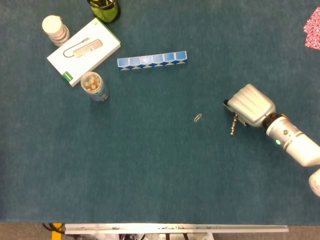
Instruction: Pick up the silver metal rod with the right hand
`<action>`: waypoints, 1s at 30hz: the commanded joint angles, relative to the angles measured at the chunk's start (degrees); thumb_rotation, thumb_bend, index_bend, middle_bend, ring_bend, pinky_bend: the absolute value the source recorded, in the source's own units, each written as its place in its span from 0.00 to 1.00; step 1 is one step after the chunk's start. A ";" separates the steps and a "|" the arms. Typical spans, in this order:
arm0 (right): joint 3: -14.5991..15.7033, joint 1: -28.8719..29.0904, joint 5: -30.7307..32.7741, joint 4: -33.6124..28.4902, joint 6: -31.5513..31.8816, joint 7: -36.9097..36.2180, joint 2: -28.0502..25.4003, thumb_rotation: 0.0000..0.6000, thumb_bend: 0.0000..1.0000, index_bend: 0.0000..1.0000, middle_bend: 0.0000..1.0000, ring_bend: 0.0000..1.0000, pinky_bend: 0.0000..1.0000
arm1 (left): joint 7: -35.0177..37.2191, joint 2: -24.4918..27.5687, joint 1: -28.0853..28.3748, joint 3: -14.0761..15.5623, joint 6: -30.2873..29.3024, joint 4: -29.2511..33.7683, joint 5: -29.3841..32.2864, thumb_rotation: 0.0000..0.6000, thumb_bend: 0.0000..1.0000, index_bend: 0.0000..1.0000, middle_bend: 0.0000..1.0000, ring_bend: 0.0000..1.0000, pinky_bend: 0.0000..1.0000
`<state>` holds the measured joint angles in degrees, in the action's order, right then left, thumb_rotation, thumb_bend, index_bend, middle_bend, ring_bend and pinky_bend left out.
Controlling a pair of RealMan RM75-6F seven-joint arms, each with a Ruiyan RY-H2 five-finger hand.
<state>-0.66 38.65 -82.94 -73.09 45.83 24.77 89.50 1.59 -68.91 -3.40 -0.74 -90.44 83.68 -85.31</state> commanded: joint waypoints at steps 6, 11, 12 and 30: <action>0.28 0.24 0.19 0.16 0.39 -0.14 0.30 1.00 0.29 0.57 0.96 1.00 1.00 | 0.21 -0.14 0.04 -0.11 0.11 -0.19 0.08 1.00 0.24 0.02 0.07 0.09 0.04; 0.45 0.33 0.42 0.32 0.59 -0.17 0.31 1.00 0.30 0.61 0.97 1.00 1.00 | 0.32 -0.21 0.09 -0.14 0.17 -0.38 0.04 1.00 0.24 0.02 0.07 0.09 0.04; 0.47 0.33 0.43 0.30 0.66 -0.22 0.29 1.00 0.30 0.61 0.97 1.00 1.00 | 0.34 -0.21 0.08 -0.15 0.17 -0.39 0.05 1.00 0.24 0.02 0.07 0.09 0.04; -1.40 1.16 -2.73 -7.29 6.44 -1.45 -3.50 1.00 0.32 0.64 0.98 1.00 1.00 | 0.25 -0.03 0.03 -0.12 -0.21 -0.16 -0.45 1.00 0.24 0.02 0.07 0.09 0.04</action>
<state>-1.89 39.67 -85.67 -80.20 52.14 23.16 86.04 1.83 -68.95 -3.35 -0.86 -90.63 83.52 -85.75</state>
